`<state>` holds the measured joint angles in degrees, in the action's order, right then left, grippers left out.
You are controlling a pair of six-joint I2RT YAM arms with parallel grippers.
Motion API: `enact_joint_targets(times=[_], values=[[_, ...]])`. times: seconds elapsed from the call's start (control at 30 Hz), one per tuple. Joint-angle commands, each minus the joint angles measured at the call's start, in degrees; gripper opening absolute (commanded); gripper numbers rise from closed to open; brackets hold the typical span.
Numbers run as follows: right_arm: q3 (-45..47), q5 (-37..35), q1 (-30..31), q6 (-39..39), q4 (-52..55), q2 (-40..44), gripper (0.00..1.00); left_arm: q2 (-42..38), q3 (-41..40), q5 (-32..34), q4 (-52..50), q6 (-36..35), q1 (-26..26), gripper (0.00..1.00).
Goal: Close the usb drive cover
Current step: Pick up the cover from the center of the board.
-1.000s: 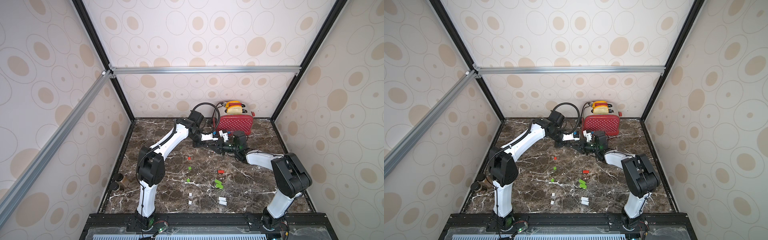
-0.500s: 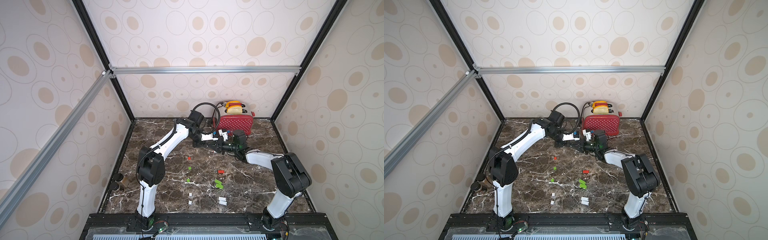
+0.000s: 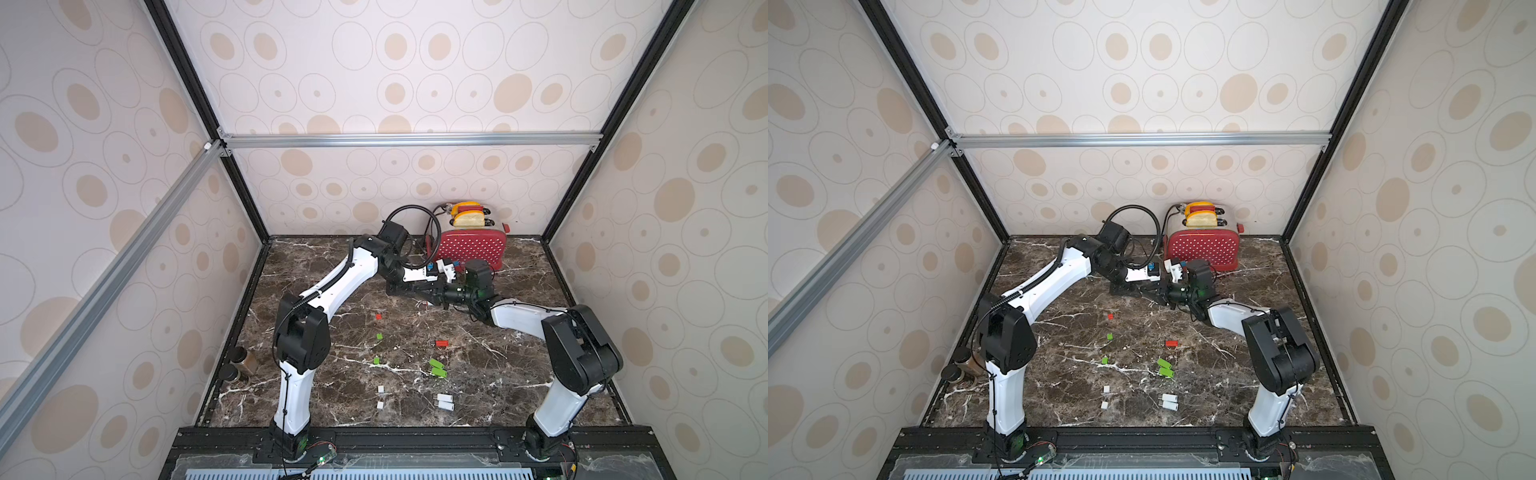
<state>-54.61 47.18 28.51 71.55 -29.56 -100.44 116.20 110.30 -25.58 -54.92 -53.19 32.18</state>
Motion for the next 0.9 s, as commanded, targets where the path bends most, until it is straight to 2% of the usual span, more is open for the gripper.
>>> enact_joint_targets(times=[0.0, 0.17, 0.3, 0.47, 0.6, 0.7, 0.8, 0.87], values=[[-1.1, 1.1, 0.0, -1.9, 0.6, 0.6, 0.1, -1.9, 1.0, -0.1, -0.9, -0.1, 0.6, 0.55], [0.4, 1.6, -2.0, -3.7, 2.5, 3.8, 0.1, -6.7, -3.1, -0.7, -0.9, 2.9, -0.6, 0.62], [1.4, 2.3, -3.4, -5.3, 4.4, 6.4, 0.1, -11.6, -6.3, -7.8, 1.1, 13.9, -4.7, 0.69], [1.9, 3.9, -3.7, -5.3, 4.4, 8.2, 0.1, -16.8, -15.0, -24.1, 14.3, 41.9, -12.2, 0.73], [2.1, 4.3, -3.7, -2.0, 1.8, 8.9, 0.09, -18.1, -24.9, -35.3, 36.5, 71.0, -16.5, 0.75], [2.0, 3.8, -3.5, 1.8, -1.4, 9.2, 0.09, -19.8, -34.1, -36.3, 58.8, 90.4, -17.5, 0.76], [1.3, 2.9, -2.3, 4.0, -2.9, 9.4, 0.08, -20.3, -38.9, -35.3, 70.8, 101.5, -17.5, 0.74], [0.9, 2.0, -1.4, 4.9, -3.9, 9.2, 0.08, -20.2, -40.5, -35.0, 76.3, 106.2, -17.5, 0.71]])
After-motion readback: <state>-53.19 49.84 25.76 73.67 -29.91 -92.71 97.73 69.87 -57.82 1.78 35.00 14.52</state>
